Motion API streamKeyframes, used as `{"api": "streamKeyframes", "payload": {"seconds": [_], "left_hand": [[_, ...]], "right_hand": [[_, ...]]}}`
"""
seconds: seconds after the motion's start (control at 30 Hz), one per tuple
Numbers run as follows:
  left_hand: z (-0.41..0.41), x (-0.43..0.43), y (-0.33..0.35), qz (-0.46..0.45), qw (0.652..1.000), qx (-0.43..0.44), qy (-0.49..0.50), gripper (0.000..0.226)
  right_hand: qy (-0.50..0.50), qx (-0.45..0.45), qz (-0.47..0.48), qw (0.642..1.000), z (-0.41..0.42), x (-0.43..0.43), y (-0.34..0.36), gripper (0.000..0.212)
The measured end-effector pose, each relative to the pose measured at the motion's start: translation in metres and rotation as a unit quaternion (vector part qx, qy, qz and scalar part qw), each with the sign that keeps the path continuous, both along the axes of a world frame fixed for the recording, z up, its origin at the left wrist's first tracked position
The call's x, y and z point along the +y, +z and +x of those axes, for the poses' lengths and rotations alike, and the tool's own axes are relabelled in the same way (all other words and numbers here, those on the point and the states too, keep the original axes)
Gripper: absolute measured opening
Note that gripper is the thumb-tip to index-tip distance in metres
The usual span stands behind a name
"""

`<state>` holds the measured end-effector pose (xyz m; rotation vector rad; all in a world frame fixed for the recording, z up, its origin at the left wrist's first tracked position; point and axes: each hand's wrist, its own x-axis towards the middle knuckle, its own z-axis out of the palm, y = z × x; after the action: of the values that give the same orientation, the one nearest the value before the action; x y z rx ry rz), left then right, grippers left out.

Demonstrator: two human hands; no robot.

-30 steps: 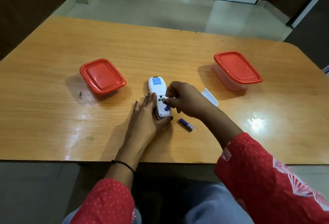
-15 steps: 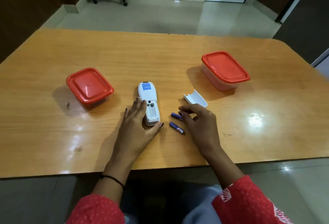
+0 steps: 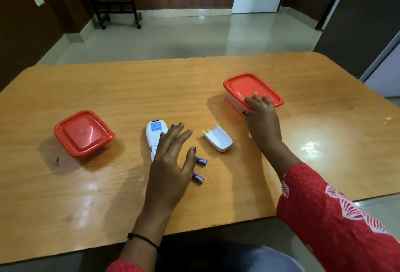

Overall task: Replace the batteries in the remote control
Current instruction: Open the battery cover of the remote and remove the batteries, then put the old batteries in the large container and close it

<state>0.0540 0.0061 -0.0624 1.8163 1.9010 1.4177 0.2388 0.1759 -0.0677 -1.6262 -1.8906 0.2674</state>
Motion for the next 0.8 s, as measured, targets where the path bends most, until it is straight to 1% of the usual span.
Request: {"api": "streamKeyframes", "payload": {"seconds": [0.07,0.13,0.17,0.2,0.23,0.27,0.3,0.37,0.4,0.43,0.5,0.57,0.63,0.67,0.73,0.8], "left_hand": [[0.005,-0.001,0.003,0.004,1.0,-0.013,-0.016,0.034],[0.011,-0.007,0.01,0.001,0.999,-0.036,-0.031,0.034],[0.015,-0.01,0.015,-0.007,0.997,-0.062,-0.044,0.037],[0.019,-0.014,0.019,-0.017,0.992,-0.109,-0.058,0.042],[0.024,-0.017,0.025,-0.032,0.98,-0.18,-0.078,0.05],[0.03,-0.021,0.031,-0.052,0.957,-0.266,-0.1,0.06],[0.035,-0.027,0.039,-0.065,0.926,-0.352,-0.124,0.069],[0.045,-0.039,0.055,-0.071,0.844,-0.502,-0.175,0.084],[0.048,-0.048,0.062,-0.07,0.803,-0.557,-0.2,0.088],[0.051,-0.059,0.068,-0.071,0.768,-0.598,-0.216,0.089],[0.052,-0.083,0.076,-0.085,0.708,-0.671,-0.204,0.083],[0.047,-0.109,0.078,-0.093,0.653,-0.723,-0.204,0.074],[0.038,-0.133,0.077,-0.091,0.615,-0.749,-0.228,0.073],[0.035,-0.142,0.076,-0.092,0.606,-0.757,-0.229,0.074],[0.03,-0.162,0.078,-0.096,0.608,-0.758,-0.218,0.077],[0.031,-0.179,0.078,-0.103,0.606,-0.757,-0.219,0.08]], "right_hand": [[-0.007,0.034,0.047,0.998,0.006,-0.008,0.004,0.039],[0.002,0.087,0.12,0.989,0.012,-0.033,0.017,0.036],[0.015,0.116,0.154,0.981,0.013,-0.05,0.025,0.036],[0.031,0.144,0.18,0.973,0.013,-0.07,0.034,0.036],[0.045,0.168,0.193,0.966,0.011,-0.093,0.043,0.038],[0.058,0.187,0.193,0.961,0.009,-0.119,0.051,0.039],[0.072,0.198,0.184,0.96,0.005,-0.146,0.059,0.04],[0.111,0.196,0.159,0.961,-0.003,-0.192,0.071,0.043],[0.138,0.191,0.154,0.96,-0.008,-0.211,0.075,0.043],[0.172,0.19,0.152,0.955,-0.011,-0.227,0.079,0.041],[0.256,0.18,0.151,0.938,-0.011,-0.249,0.087,0.033],[0.328,0.134,0.155,0.922,-0.003,-0.264,0.093,0.029],[0.353,0.102,0.147,0.918,0.01,-0.272,0.096,0.033],[0.364,0.103,0.134,0.916,0.017,-0.274,0.098,0.033],[0.395,0.112,0.113,0.905,0.024,-0.283,0.103,0.031],[0.416,0.09,0.1,0.899,0.025,-0.294,0.101,0.032]]}}
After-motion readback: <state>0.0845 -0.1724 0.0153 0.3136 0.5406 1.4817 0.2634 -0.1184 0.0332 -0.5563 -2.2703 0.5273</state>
